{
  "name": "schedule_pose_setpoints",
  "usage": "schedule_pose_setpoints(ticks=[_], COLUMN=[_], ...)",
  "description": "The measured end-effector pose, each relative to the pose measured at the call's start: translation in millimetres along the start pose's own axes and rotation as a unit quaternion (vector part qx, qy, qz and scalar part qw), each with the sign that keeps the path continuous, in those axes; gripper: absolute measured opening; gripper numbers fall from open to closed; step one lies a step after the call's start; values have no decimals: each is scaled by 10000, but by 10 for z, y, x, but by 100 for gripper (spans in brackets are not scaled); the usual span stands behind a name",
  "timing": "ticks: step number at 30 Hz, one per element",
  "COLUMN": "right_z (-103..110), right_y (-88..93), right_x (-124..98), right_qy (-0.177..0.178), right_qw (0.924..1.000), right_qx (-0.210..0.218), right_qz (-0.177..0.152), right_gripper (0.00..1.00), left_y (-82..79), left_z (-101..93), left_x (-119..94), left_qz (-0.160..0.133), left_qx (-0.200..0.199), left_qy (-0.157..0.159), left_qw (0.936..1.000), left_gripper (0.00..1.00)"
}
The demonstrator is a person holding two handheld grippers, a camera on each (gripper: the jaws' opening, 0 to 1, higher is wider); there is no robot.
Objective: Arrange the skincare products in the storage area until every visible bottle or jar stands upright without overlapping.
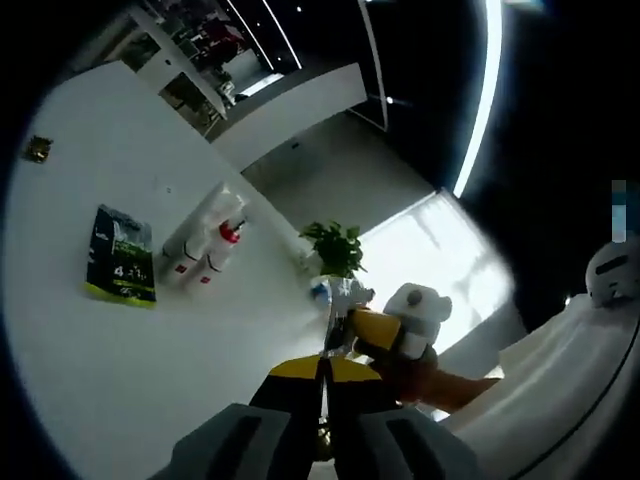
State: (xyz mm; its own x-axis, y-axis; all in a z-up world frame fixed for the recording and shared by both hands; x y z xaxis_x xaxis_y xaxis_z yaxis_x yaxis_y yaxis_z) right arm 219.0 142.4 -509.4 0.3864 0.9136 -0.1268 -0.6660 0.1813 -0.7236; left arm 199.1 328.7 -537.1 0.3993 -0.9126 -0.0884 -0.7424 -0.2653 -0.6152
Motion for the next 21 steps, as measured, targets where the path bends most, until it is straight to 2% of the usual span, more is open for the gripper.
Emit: schedule_pose_setpoints(ticks=[3,7,21], right_z=[-47,-51,-135], right_y=[-6,-12,18], right_x=[-5,-18,-116], right_qy=[150,57,319], right_qw=[9998,10000,9995], right_qx=[-155,-62,27], right_qz=[7,6,-36], right_gripper=[17,17,19], left_y=[-57,-117,-312], left_z=[-1,38,270], left_x=[-33,-53,-165], left_qz=[-94,-144,-188], left_qx=[25,19,-112], left_qy=[52,16,-161], left_qw=[9999,9999,9996], left_gripper=[0,0,0])
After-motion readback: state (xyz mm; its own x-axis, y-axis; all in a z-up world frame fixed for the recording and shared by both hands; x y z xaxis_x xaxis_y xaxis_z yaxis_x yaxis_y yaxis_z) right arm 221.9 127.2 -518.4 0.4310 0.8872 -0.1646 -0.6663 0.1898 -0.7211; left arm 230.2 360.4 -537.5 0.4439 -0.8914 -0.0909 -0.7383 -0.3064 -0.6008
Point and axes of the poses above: the point that each gripper's makers call its tool centre point, and the gripper's own axes: x roughly forward along the fingers, z roughly to its left, y roughly out of its underside, the point moved 9 cm from there along -x, roughly backward along the fingers, and after that the axes turned 7 degrees about x, right-handed, at the moved point
